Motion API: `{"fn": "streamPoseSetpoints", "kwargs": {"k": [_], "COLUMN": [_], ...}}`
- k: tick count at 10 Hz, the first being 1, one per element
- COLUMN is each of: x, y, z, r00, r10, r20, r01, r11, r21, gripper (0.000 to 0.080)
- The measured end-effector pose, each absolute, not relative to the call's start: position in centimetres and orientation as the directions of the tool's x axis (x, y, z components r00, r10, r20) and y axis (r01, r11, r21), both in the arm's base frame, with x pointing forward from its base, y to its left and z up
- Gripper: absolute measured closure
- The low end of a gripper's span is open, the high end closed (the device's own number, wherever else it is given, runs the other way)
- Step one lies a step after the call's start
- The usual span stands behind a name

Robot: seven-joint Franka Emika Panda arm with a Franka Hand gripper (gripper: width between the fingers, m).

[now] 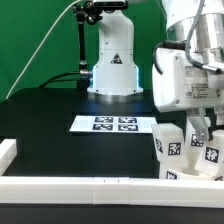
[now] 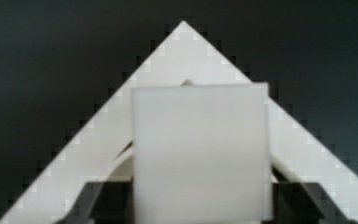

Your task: Assemble stool

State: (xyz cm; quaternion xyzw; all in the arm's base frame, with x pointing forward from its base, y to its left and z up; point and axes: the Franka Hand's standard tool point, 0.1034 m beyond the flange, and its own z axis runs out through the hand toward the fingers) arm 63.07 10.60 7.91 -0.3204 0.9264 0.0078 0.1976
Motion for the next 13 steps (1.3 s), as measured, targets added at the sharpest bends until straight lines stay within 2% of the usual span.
{"fn": "streamPoseSetpoints", "kwargs": {"k": [3,4,5,6,7,10,13], "x": [62.8,62.7,62.7,62.8,62.8,62.1,62.0], "y": [10.6,10.7,10.7,10.6,10.4,9.4,9.5], "z": [7.9,7.8,7.8,8.1,9.2,11.8,11.4], "r00": [-0.742,-0.745,-0.721,-0.708,-0.682,-0.629,-0.63], "r10": [-0.55,-0.543,-0.577,-0.593,-0.618,-0.665,-0.668], "r20": [-0.384,-0.386,-0.382,-0.384,-0.391,-0.403,-0.397], "r01": [-0.56,-0.555,-0.586,-0.6,-0.621,-0.662,-0.665], "r11": [0.823,0.827,0.803,0.791,0.772,0.73,0.727], "r21": [-0.097,-0.092,-0.108,-0.118,-0.136,-0.171,-0.169], "gripper": [0.0461,0.0352,0.0352,0.0226,0.0166,0.0151,0.0151]}}
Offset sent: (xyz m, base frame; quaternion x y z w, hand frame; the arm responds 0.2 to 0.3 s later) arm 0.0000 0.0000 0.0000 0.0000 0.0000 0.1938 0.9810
